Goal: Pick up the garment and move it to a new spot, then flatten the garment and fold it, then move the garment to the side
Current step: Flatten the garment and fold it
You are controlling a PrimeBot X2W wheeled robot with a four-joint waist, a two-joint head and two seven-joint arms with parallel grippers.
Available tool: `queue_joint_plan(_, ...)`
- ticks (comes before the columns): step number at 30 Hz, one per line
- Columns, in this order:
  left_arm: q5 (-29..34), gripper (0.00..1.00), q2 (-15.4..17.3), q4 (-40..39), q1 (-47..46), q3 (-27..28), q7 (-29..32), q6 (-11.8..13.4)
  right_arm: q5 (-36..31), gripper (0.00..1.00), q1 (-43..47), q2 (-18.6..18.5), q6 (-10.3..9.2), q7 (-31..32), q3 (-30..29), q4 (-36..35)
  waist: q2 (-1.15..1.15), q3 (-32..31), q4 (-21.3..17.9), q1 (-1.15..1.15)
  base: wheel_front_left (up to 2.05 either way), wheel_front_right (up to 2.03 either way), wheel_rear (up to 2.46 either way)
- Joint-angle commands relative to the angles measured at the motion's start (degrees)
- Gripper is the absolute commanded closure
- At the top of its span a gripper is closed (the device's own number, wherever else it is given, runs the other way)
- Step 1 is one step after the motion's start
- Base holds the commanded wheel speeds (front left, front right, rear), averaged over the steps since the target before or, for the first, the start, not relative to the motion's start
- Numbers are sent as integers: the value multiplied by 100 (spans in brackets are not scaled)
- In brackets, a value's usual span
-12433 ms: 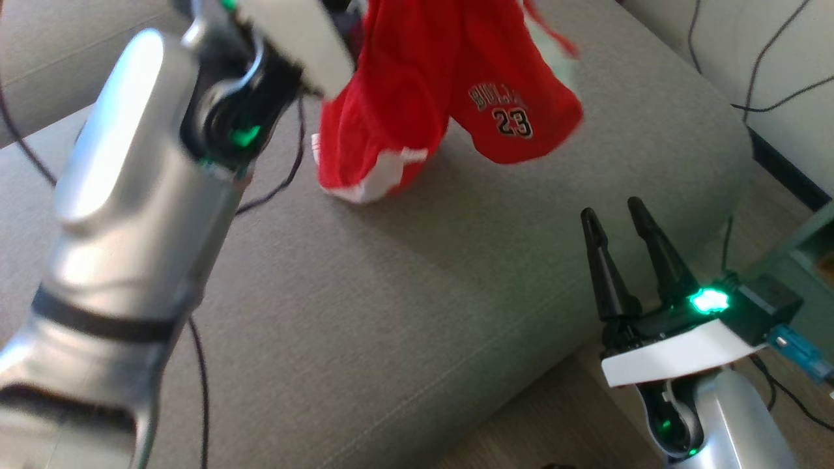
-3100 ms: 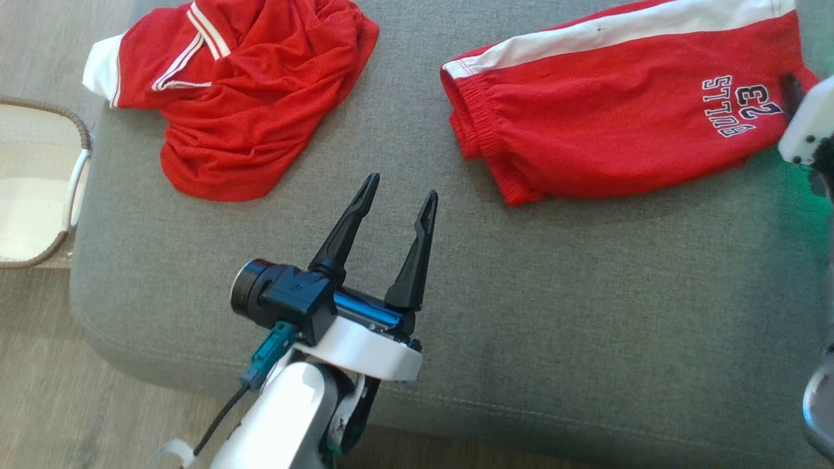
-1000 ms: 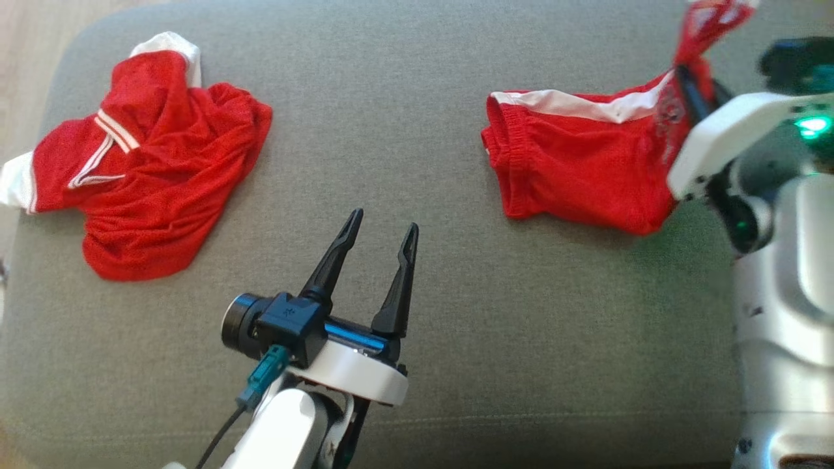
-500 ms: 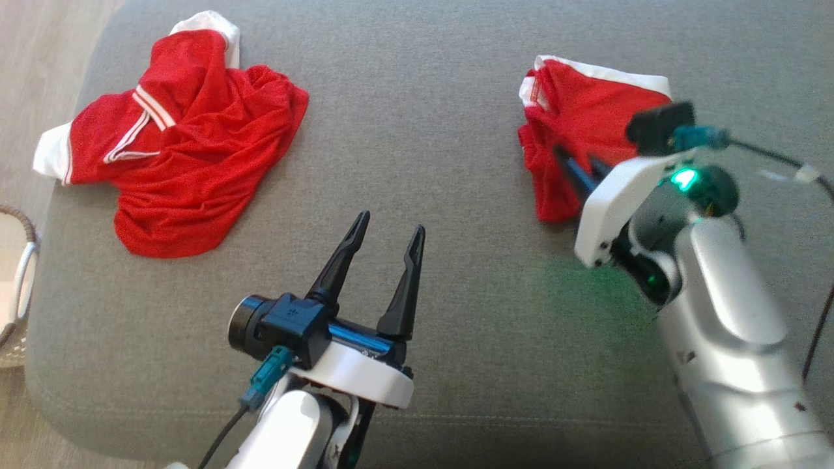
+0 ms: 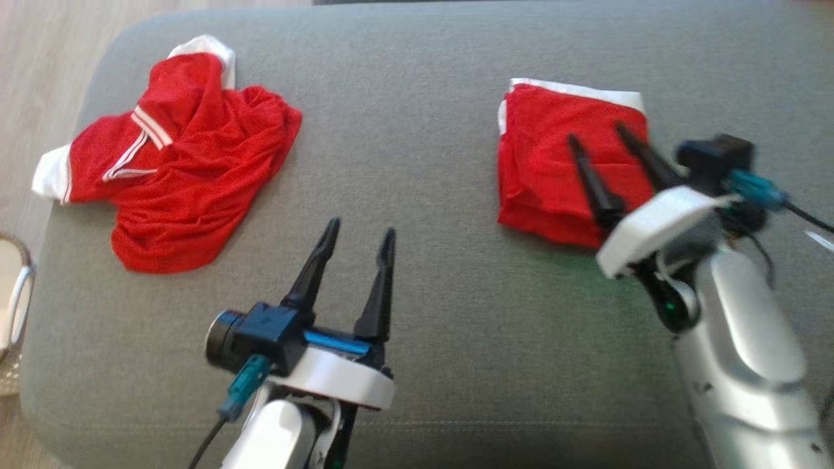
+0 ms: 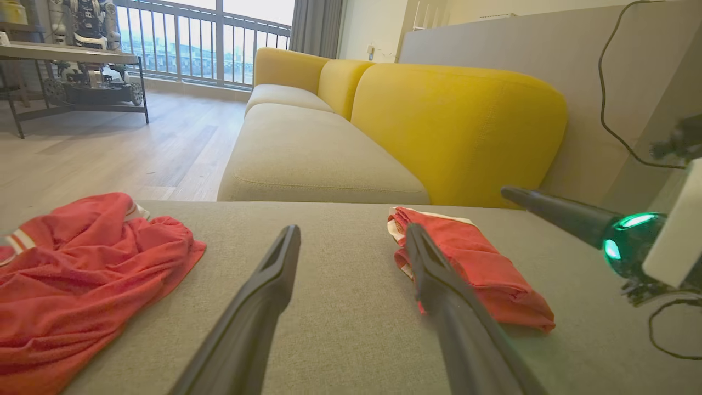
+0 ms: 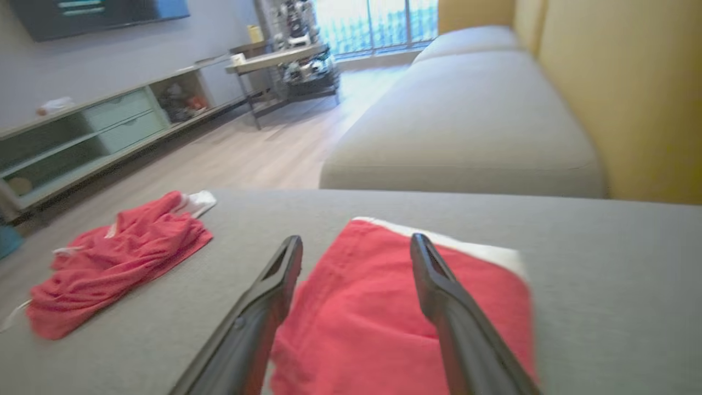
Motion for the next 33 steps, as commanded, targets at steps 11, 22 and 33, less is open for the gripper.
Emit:
queue_joint_plan(11,140,0,58,-419,433,925,-29,239,-933,0,1055,86,-2,-1035,-857,-961,0,-512,-518,0,0,0,0)
queue_joint_plan(22,608,0,233,-764,1240,1528,-29,304,-995,0,2354,86,-2,-1577,-684,-1315,0,-1033,-721,0,0,0,0)
queue_joint_plan(33,1048,0,208,-897,1726,1648,-29,237,-845,0,2854,86,-2,-1583,-734,-1653,0,-1121,-677,0,0,0,0)
